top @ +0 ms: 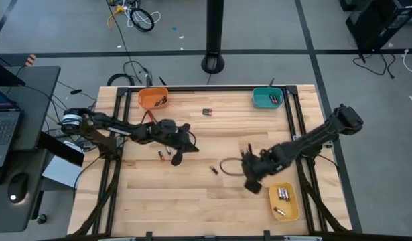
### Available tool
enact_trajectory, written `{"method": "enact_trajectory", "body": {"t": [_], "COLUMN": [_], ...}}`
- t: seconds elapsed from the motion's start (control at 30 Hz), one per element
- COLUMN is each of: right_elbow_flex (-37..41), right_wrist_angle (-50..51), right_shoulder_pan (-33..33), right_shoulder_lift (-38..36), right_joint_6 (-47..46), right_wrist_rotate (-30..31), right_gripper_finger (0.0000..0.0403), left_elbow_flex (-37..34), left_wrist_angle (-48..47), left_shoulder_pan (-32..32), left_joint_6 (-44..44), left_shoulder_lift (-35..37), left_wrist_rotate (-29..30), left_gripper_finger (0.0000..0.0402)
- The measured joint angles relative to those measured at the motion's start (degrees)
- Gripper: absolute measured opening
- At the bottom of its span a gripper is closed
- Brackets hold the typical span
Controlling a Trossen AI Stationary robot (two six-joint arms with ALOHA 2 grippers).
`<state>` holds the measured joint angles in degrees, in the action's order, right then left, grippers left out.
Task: Sort batteries
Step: Put the black-orange battery into the orange bin
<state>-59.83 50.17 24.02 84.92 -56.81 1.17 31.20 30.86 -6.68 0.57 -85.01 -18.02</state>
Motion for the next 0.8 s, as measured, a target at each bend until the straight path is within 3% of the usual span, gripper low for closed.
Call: {"method": "enact_trajectory", "body": {"t": [0.3, 0.57, 0.8], "right_elbow_flex": [1.66, 6.05, 11.28], "right_wrist_angle": [-6.64, -8.68, -11.92], "right_shoulder_pan": [-10.71, -12.88, -12.97], "right_shoulder_lift": [0.37, 0.37, 0.37], "right_joint_6": [-2.63, -11.64, -15.34], "right_wrist_rotate": [8.24, 11.66, 11.72], "right_gripper_finger": [0.0052, 0.0104, 0.0110], "left_elbow_flex": [-7.47, -8.02, -8.02], "left_wrist_angle": [13.18, 14.84, 14.65], "left_shoulder_pan": [-3.19, -5.44, -5.40], "left_joint_6": [-0.19, -0.79, -0.58], "left_shoulder_lift": [0.00, 0.00, 0.00], "left_wrist_rotate": [6.30, 7.85, 7.87], "left_gripper_finger": [0.0009, 0.0009, 0.0008]}}
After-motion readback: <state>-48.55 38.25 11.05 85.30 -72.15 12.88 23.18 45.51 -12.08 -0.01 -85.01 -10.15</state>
